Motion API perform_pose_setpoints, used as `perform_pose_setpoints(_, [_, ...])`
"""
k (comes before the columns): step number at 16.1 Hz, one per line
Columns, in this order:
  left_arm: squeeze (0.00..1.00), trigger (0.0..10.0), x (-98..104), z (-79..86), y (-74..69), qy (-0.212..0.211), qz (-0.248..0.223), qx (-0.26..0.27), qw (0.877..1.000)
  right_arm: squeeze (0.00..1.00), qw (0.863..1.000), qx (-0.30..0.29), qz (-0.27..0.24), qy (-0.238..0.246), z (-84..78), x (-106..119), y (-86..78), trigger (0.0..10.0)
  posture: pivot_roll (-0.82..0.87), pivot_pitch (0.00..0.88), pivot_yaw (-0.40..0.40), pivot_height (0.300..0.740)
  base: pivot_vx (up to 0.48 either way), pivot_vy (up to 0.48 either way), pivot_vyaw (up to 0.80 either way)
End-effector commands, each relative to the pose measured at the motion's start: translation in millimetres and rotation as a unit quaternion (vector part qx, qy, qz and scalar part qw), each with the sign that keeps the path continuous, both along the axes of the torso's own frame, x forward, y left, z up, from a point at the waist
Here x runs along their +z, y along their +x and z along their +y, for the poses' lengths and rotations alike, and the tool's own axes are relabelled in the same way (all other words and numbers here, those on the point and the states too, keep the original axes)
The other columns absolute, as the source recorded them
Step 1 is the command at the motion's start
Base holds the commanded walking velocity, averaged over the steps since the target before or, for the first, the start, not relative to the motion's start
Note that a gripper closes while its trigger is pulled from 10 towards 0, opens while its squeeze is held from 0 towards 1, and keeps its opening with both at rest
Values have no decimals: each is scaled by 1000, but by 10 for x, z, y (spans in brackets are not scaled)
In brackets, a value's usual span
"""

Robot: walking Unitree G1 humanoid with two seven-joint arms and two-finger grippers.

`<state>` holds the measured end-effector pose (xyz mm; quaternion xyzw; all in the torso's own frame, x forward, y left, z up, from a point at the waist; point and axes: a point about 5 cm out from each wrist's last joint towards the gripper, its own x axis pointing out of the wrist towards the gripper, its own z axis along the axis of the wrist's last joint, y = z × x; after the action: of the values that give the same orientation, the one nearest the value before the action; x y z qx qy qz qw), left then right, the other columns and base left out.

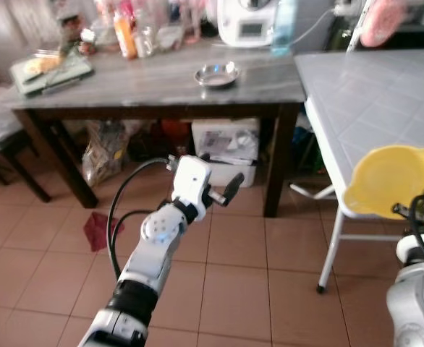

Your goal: Setting the table

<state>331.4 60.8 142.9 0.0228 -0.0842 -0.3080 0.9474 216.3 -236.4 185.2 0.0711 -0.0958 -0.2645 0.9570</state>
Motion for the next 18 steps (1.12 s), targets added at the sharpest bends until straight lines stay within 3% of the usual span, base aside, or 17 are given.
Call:
perform_pose_setpoints(1, [0, 10000, -23, 106, 13, 4, 3, 14, 1000, 0, 1000, 10, -12, 1, 58, 45, 7, 10000, -80, 95, 53, 740, 0, 420, 0])
perform_pose_setpoints(5, [0, 10000, -37, 90, 21, 6, -6, 56, 998, 0, 1000, 15, 1, -4, 36, -10, 18, 10000, -78, 84, 36, 740, 0, 422, 0])
perform_pose_setpoints(10, [0, 10000, -41, 347, 109, 25, -20, 149, 988, 0, 999, 31, 21, -10, 33, -130, 4, 10000, -67, 77, 28, 740, 0, 116, 0])
perform_pose_setpoints(13, [0, 10000, -97, 483, 102, 36, -19, 173, 984, 0, 998, 41, 37, -9, 56, -239, -56, 10000, -52, 86, 27, 740, 0, 0, 0])
perform_pose_setpoints(18, [0, 10000, -79, 493, 109, 24, -16, 164, 986, 0, 999, 35, 34, -11, 40, -244, -75, 10000, -52, 89, 29, 740, 0, 0, 0])
